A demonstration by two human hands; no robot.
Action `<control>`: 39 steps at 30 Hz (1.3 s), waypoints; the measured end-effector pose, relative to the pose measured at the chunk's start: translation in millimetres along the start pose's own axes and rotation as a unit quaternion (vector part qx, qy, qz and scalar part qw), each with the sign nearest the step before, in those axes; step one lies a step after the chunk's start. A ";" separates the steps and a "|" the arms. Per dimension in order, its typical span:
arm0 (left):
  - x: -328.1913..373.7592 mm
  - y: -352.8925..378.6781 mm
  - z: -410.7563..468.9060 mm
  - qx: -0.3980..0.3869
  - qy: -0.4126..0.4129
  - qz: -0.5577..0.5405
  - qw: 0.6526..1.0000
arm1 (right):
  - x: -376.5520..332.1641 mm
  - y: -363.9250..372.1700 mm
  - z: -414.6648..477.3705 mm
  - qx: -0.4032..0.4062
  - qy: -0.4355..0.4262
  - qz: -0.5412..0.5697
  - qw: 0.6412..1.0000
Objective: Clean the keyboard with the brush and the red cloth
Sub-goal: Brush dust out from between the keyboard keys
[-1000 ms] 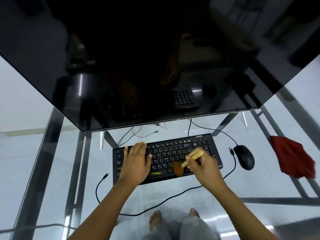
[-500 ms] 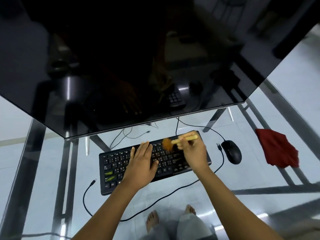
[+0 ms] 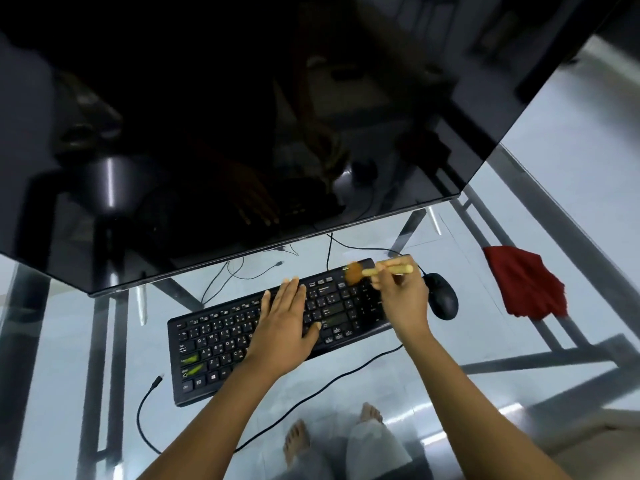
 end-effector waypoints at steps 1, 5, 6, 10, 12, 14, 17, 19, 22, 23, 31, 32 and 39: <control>1.6 0.8 2.1 0.001 0.000 -0.002 1.000 | 1.3 -5.0 0.5 0.009 0.003 0.024 1.000; 6.4 1.6 12.4 -0.001 -0.005 0.002 1.000 | -0.7 -6.1 1.9 -0.050 -0.033 -0.025 0.998; 5.4 4.2 11.7 -0.008 -0.008 0.005 1.000 | 1.7 -14.9 3.7 -0.004 -0.033 -0.052 0.998; 7.9 10.6 11.6 -0.018 -0.007 0.008 1.000 | 12.2 -20.0 3.9 -0.110 -0.006 0.025 0.994; 7.4 9.7 12.6 -0.014 -0.001 0.010 1.000 | 15.6 -17.4 -5.2 -0.136 -0.031 -0.036 0.990; 4.1 10.9 10.1 -0.024 -0.001 0.011 1.000 | 20.6 -31.3 -10.9 -0.034 -0.047 -0.068 0.996; 5.2 11.6 12.1 -0.041 0.002 0.009 0.999 | 21.2 -35.0 -15.4 -0.048 -0.056 -0.058 0.996; 4.8 10.4 13.8 -0.050 0.003 0.021 0.999 | 18.5 -30.6 -17.1 -0.078 -0.065 -0.088 0.991; 2.6 13.4 9.1 -0.069 -0.002 0.037 0.997 | 19.6 -51.1 -14.2 0.014 -0.053 -0.060 0.997; 3.5 14.2 8.6 -0.070 -0.002 0.037 0.997 | 20.2 -51.2 -13.4 -0.014 -0.045 -0.043 0.998; 6.2 12.1 12.1 -0.063 -0.006 0.035 0.997 | 20.0 -55.7 -13.8 -0.017 -0.045 -0.069 0.996; 7.0 11.6 13.7 -0.059 -0.006 0.034 0.998 | 20.3 -48.6 -13.8 -0.070 -0.030 -0.053 0.996; 7.6 12.5 9.1 -0.061 -0.005 0.039 0.997 | 20.3 -42.0 -3.6 -0.067 0.014 -0.021 0.997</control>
Point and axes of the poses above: each hand's wrist, its own z-axis towards the middle knuckle, its own y-axis out of the palm, x = y × z, the point moved 6 cm from there along z, towards the middle knuckle, and after that the axes turned 12 degrees about -z, right-handed, at the moved point
